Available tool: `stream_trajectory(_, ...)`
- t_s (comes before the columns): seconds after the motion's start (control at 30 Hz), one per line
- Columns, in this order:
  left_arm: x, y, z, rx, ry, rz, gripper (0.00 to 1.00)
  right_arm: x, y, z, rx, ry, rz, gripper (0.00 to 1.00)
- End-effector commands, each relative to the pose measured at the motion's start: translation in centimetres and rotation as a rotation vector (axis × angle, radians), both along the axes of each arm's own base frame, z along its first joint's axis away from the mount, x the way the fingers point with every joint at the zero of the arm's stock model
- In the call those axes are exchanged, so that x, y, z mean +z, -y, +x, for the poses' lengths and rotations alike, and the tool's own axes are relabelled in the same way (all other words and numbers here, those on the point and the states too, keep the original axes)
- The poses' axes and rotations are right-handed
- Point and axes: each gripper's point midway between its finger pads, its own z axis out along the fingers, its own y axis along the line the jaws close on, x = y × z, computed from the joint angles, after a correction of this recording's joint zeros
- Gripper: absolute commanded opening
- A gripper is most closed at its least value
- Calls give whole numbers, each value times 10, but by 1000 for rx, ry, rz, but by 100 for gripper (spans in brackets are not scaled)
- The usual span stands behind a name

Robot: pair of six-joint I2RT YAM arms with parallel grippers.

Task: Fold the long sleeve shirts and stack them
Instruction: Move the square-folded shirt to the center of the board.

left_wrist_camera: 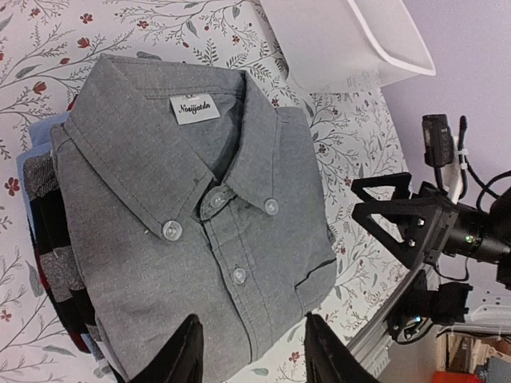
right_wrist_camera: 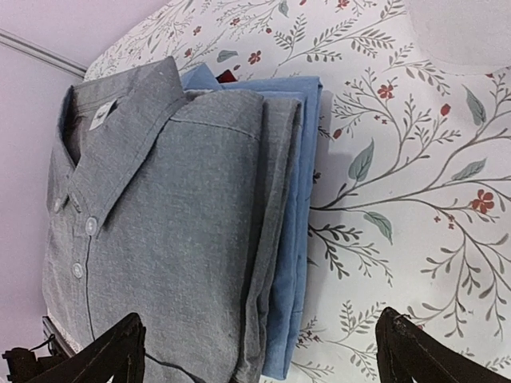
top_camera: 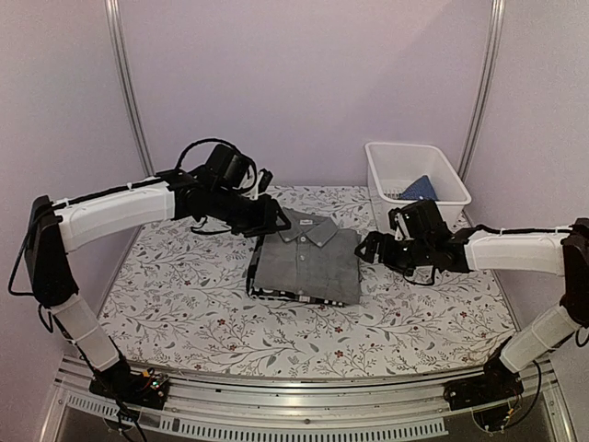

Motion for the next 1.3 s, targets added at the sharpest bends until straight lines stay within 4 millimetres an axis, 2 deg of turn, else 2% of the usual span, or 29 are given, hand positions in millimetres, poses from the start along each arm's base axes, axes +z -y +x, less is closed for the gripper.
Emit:
stream_trajectory(0.0,20,3,-4,-18,43,-29,44,24,-32,22,69,106,225,99)
stream_trajectory(0.07,24,1,-5,-17,55,-31,45,18,-36,30,67,106,240,99)
stream_trajectory(0.23,30,-7,-8,-15,79,-21,45,-11,-40,44,43,58,269,99)
stream_trajectory(0.43,33,-20,-10,0,89,-8,45,-41,-47,51,30,9,272,99)
stream_trajectory(0.67,38,-34,-9,20,96,-8,44,-71,-76,50,101,-57,288,99)
stream_trajectory(0.83,42,-47,-7,45,104,-10,44,-71,-113,45,155,-69,309,99)
stream_trajectory(0.9,44,-52,-8,53,104,-12,44,-71,-133,42,185,-76,320,99)
stream_trajectory(1.03,45,-63,-7,69,106,-11,44,-68,-181,36,245,-82,357,99)
stream_trajectory(1.17,46,-73,-7,80,105,-12,44,-60,-243,27,311,-83,397,99)
stream_trajectory(1.27,45,-76,-8,81,101,-16,44,-59,-266,22,334,-84,407,99)
